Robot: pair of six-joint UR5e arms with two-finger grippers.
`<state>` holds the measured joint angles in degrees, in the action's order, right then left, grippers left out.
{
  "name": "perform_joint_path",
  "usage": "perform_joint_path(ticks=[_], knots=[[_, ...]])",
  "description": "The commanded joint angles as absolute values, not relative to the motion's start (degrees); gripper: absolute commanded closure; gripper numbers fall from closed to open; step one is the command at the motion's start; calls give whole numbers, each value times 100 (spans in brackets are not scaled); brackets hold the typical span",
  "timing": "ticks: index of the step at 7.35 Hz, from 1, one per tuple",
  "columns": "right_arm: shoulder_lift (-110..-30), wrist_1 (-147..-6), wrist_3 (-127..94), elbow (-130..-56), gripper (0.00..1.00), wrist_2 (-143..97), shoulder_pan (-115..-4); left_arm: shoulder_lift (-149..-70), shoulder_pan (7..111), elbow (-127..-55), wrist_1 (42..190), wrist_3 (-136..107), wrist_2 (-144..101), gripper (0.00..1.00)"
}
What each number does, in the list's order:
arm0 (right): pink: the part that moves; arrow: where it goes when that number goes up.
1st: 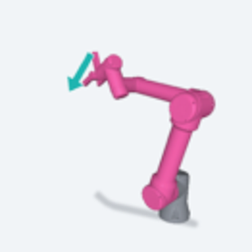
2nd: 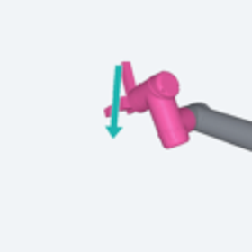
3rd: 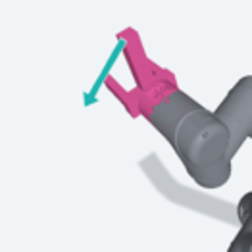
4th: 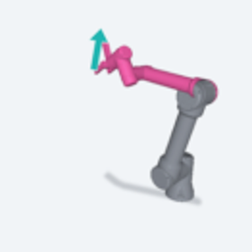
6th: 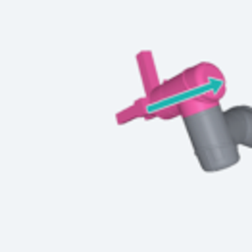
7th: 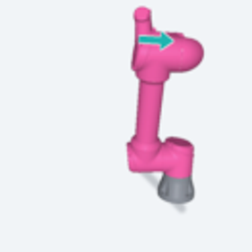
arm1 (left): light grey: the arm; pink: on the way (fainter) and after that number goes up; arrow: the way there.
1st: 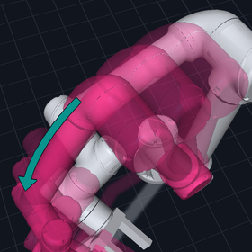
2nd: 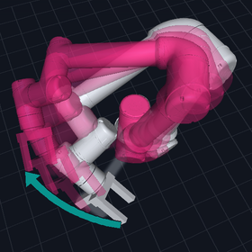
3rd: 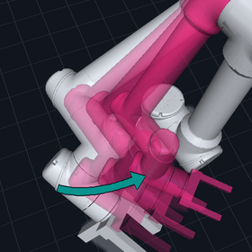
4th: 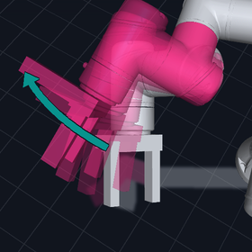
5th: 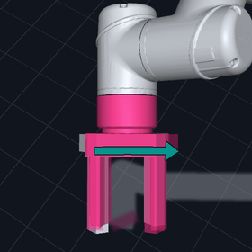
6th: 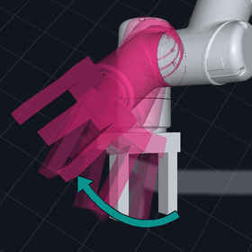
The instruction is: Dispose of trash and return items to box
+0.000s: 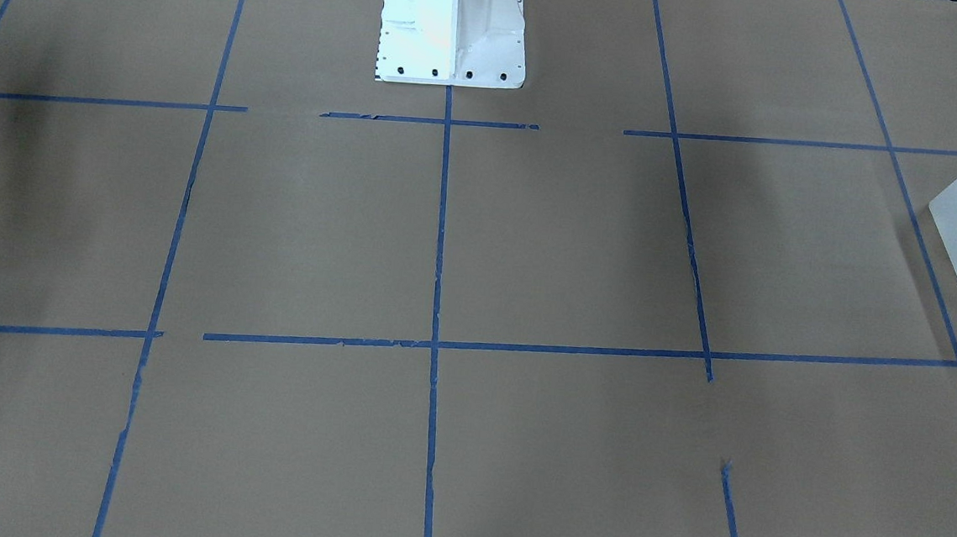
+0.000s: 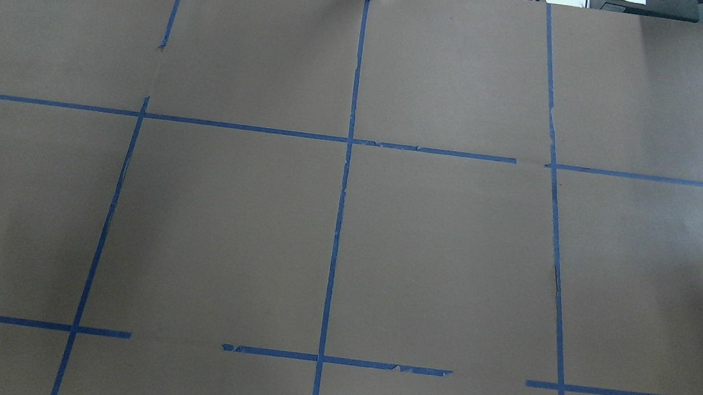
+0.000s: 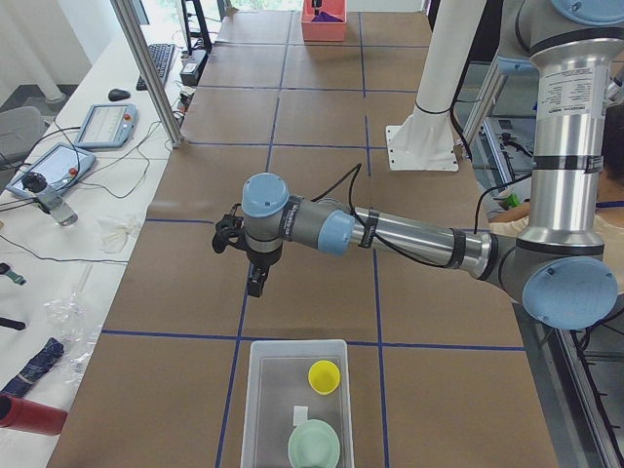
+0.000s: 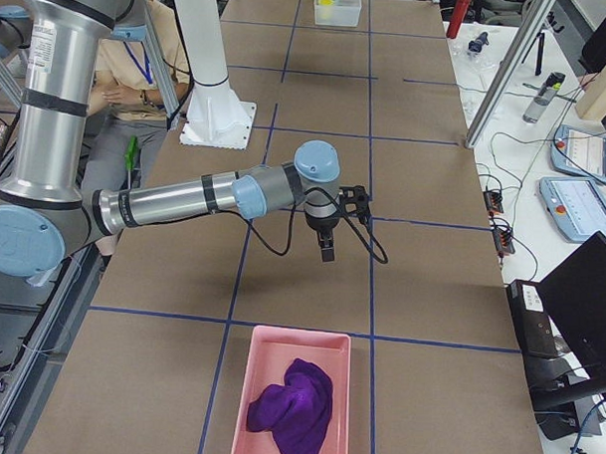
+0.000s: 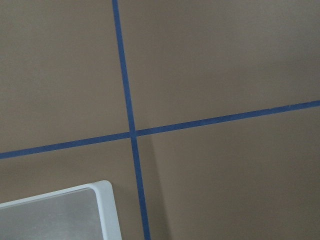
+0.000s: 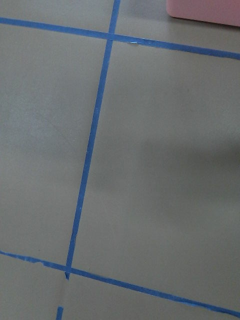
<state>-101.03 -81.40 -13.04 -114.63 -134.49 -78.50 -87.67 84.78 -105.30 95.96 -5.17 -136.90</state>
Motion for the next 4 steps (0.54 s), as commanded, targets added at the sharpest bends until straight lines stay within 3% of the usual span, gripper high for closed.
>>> perform_joint_path(ticks=[1,4], knots=[[-10099,-8139,-1301,-11400,0,-13421,-7840,-8483,8455,-10985,9589,-527,-14036,0],[-9967,-8068,-1309,-11241,0,-13430,-7734,-8473,8368,-10758,9711,-510,-14036,0]])
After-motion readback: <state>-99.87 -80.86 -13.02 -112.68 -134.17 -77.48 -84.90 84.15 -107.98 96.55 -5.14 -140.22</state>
